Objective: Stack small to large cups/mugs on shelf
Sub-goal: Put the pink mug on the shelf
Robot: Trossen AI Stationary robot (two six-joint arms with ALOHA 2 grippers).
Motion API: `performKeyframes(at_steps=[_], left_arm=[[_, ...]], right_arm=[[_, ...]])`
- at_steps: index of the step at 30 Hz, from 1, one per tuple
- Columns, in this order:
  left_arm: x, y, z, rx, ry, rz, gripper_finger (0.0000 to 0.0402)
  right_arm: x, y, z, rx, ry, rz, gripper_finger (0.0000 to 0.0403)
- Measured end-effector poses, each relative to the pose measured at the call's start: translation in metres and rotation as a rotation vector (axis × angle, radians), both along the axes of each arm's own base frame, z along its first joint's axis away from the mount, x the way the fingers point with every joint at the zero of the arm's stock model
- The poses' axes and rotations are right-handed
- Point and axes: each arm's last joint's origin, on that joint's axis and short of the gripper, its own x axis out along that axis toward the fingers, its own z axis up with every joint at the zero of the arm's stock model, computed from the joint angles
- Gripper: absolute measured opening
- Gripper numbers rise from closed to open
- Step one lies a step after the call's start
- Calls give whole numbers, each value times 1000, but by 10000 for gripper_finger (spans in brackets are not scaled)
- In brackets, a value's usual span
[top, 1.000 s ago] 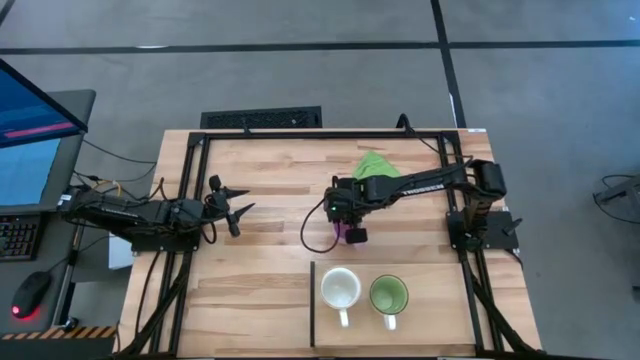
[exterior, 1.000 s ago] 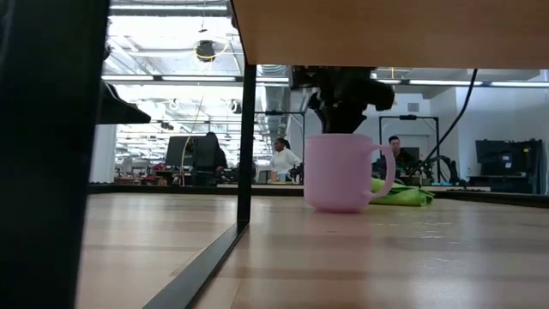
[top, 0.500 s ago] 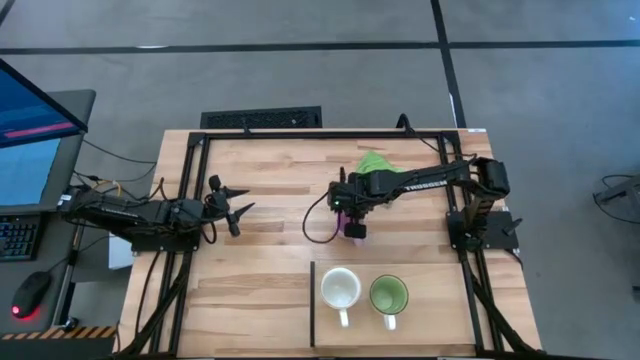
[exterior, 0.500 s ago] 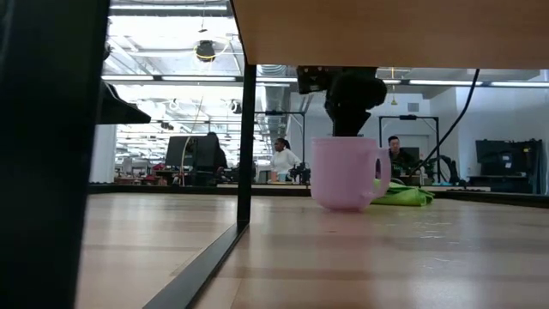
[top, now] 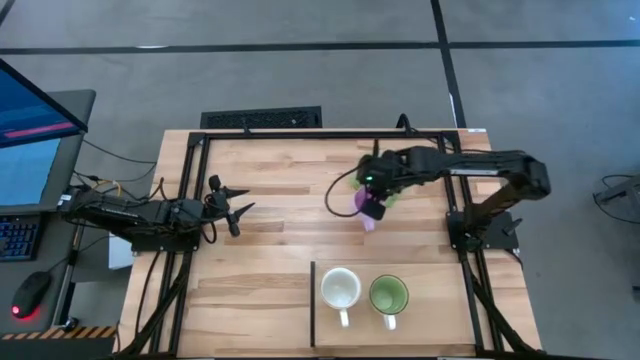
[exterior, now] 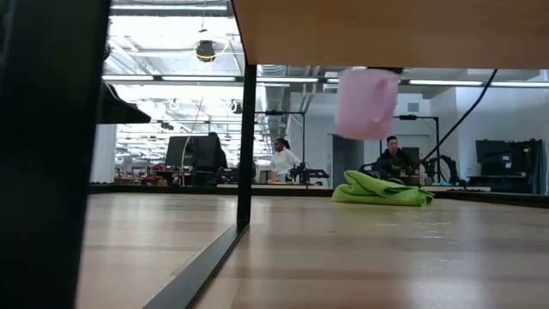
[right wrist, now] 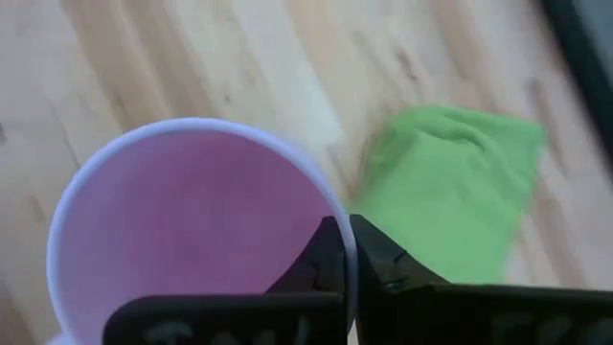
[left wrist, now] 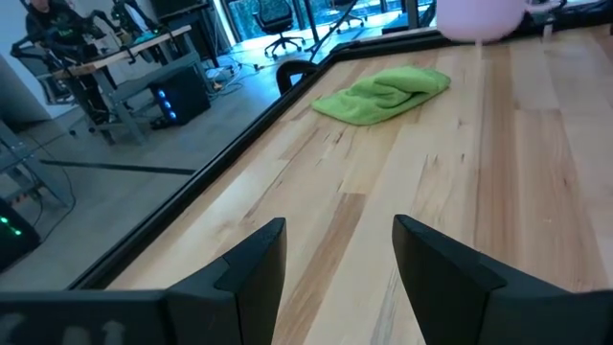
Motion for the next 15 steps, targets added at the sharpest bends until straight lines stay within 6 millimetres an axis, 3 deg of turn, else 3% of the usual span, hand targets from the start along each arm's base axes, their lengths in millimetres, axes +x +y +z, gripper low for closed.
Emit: performKeyframes(at_steps=[6,15], left_arm=[[0,0,0,-31,-19,8,185],[0,0,0,-40,-25,9,185]], right_arm=[[-28,3,21,-29,3,-54,10],[-59,14,34,29,48,-167,10]])
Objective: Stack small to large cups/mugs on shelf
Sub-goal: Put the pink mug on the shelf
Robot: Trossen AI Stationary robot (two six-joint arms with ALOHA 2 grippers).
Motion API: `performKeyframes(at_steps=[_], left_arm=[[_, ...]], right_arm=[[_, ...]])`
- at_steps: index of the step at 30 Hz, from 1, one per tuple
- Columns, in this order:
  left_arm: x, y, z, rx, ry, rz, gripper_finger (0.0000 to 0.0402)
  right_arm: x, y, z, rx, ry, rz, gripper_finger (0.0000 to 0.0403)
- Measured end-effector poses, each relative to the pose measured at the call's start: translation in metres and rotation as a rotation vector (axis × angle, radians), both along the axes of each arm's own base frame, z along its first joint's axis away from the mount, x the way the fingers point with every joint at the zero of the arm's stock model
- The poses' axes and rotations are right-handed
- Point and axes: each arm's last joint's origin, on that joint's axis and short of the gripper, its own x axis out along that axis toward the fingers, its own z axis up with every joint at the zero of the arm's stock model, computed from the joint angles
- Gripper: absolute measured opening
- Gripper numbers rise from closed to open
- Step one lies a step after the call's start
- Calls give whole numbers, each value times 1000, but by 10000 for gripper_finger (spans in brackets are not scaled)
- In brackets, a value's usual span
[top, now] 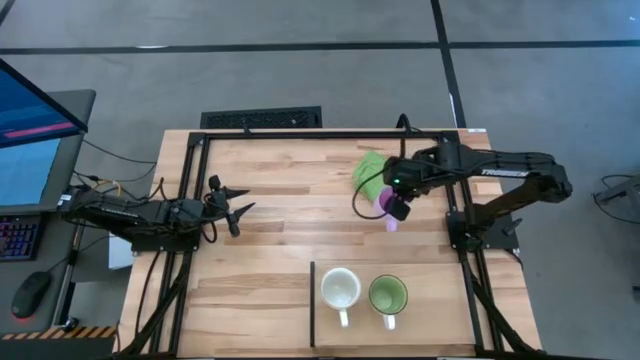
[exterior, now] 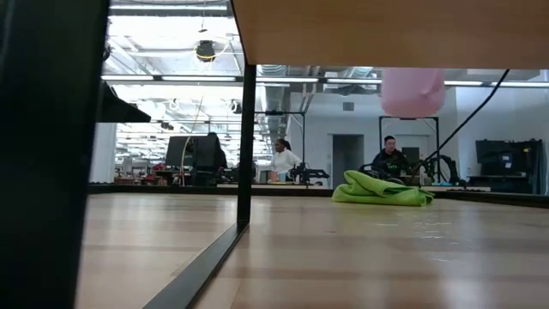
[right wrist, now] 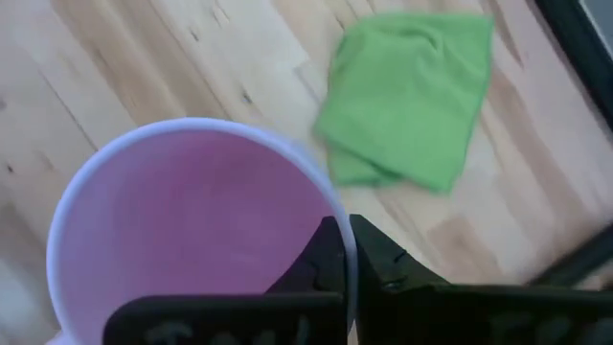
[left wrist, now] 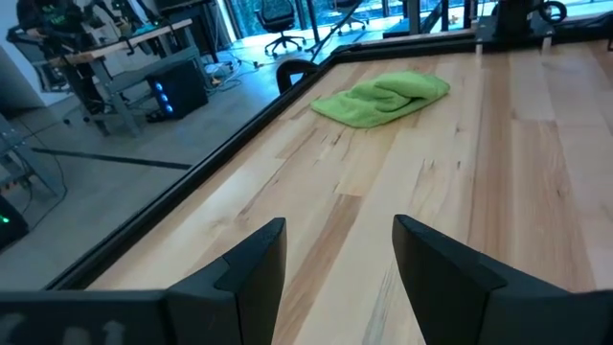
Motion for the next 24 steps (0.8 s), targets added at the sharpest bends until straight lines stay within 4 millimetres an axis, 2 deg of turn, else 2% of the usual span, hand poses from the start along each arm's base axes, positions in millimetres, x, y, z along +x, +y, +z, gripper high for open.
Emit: performKeyframes(at_steps=[4,12,19,24], left_arm=[[0,0,0,-22,-12,5,185],[0,0,0,-75,-42,18,185],[0,0,0,-77,-46,18,185],[0,0,0,-98,-57,23,185]], right_arm=[[-14,10,7,26,0,-56,10],[-41,44,20,78,-40,-77,10],[-67,75,22,108,15,-130,10],[-77,96,22,135,6,-82,10]])
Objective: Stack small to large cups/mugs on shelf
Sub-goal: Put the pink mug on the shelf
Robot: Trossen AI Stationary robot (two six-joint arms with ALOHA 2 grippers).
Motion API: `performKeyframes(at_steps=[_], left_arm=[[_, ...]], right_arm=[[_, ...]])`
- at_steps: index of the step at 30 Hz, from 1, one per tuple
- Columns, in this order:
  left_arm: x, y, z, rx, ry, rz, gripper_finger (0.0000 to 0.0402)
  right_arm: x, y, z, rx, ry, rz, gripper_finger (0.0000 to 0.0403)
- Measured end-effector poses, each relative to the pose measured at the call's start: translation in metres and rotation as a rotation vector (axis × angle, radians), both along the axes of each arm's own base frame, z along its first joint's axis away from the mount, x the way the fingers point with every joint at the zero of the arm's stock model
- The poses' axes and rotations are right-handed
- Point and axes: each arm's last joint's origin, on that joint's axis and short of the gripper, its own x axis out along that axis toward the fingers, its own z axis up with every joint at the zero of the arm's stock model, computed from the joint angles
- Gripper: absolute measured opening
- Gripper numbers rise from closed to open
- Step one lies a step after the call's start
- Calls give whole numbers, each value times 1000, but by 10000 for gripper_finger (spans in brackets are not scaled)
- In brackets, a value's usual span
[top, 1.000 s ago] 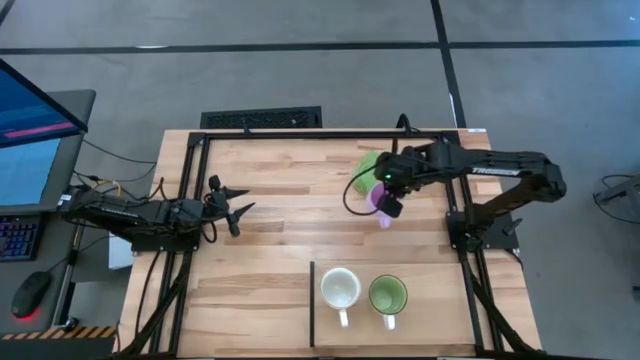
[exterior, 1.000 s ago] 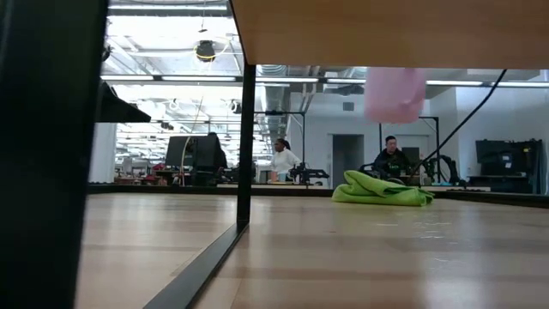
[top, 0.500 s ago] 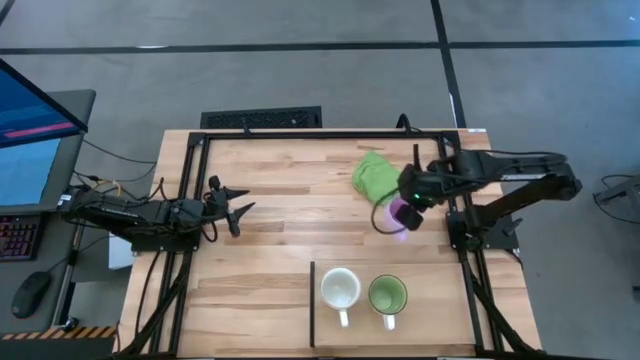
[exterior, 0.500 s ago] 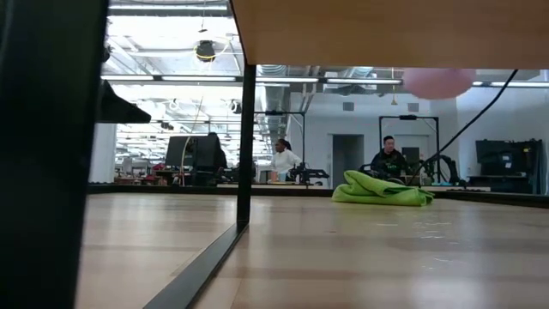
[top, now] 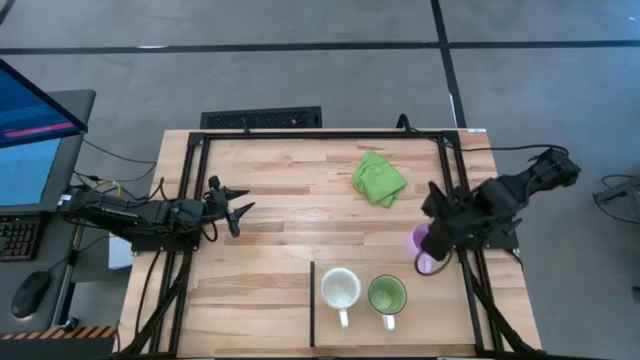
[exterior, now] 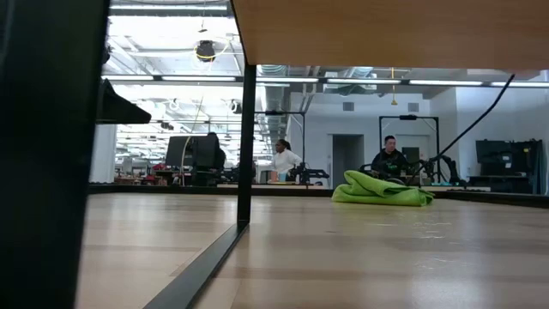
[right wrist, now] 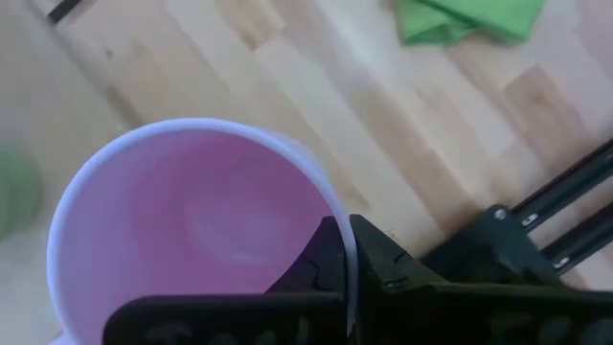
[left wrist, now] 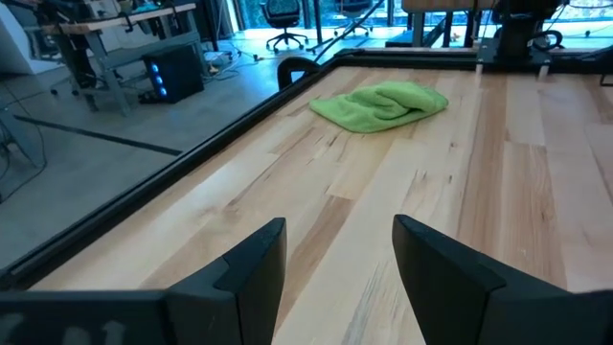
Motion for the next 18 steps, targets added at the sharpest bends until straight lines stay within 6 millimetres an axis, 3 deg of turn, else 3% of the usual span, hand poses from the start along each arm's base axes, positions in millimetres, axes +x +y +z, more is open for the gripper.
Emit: performKeyframes(at_steps=[18], left_arm=[[0,0,0,-27,-15,12,185]], right_arm=[[-21,69,-14,54,26,-9,10]])
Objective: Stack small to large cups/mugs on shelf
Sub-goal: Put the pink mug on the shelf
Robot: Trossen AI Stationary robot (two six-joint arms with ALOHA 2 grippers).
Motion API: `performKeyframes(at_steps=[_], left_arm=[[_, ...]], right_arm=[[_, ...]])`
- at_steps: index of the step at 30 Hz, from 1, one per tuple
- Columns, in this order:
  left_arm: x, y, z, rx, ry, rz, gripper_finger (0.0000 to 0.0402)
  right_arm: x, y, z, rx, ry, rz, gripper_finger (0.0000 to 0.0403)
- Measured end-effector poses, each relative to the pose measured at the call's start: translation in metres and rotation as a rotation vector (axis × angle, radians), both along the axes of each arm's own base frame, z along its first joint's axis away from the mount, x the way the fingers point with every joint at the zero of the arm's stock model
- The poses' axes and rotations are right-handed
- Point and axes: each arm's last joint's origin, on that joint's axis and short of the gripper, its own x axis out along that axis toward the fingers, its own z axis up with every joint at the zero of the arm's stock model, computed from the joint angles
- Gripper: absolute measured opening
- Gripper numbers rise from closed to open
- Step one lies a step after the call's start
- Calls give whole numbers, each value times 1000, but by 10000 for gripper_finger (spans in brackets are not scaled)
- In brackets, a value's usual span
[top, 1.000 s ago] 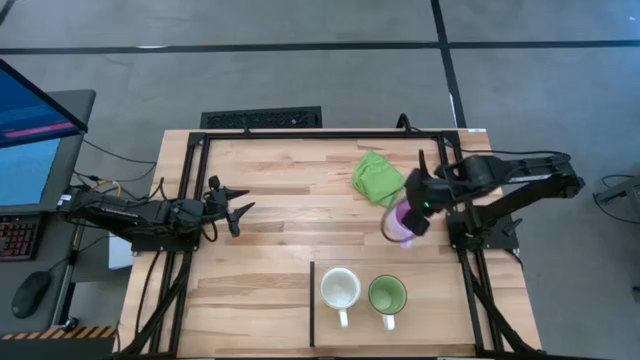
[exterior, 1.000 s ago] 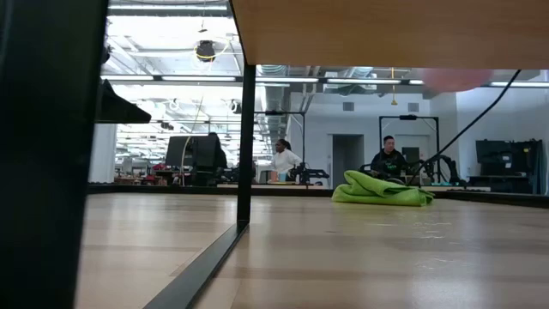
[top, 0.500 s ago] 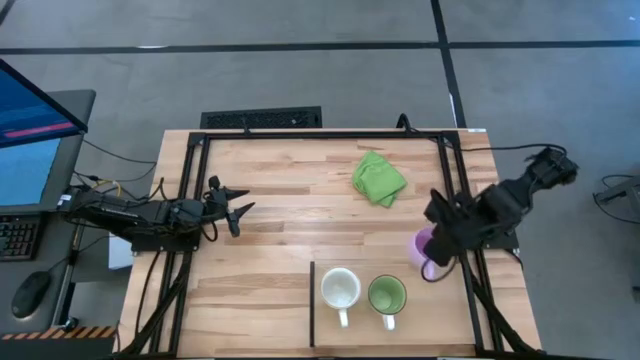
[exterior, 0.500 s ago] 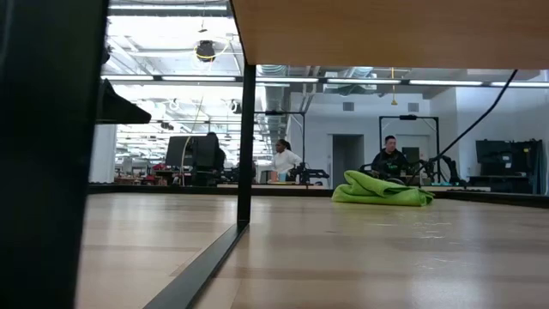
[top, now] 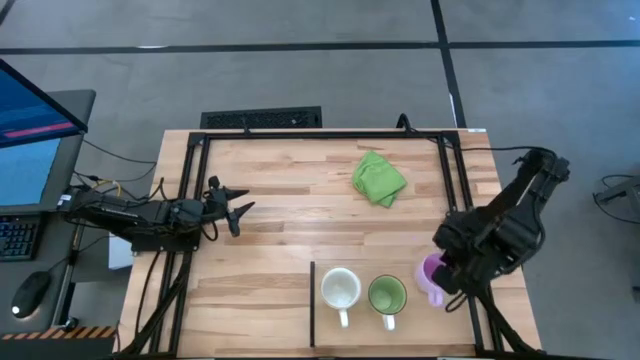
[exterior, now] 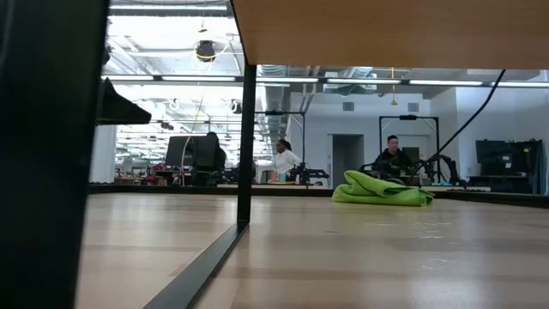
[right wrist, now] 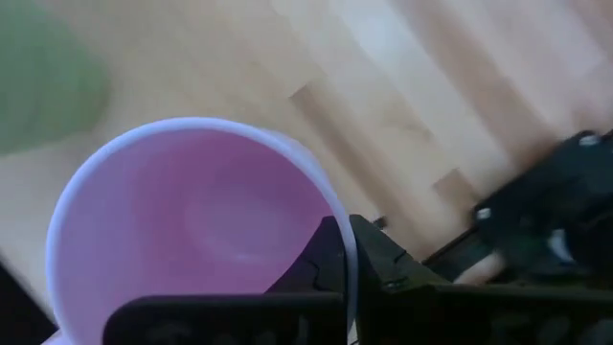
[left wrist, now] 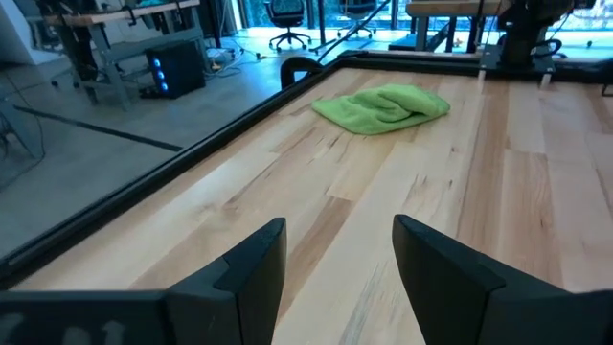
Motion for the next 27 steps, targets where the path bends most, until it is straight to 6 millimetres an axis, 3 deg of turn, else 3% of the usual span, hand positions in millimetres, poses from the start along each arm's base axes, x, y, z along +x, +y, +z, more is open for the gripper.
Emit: performKeyframes(at_steps=[6,18,27], left_arm=[[0,0,0,-38,-21,8,185],[0,0,0,-54,-28,6,185],[0,0,0,-53,-26,6,185]], right_arm=[[1,19,1,45,-19,13,10],[25,57,6,-31,48,81,10],[31,63,2,-52,51,59,10]])
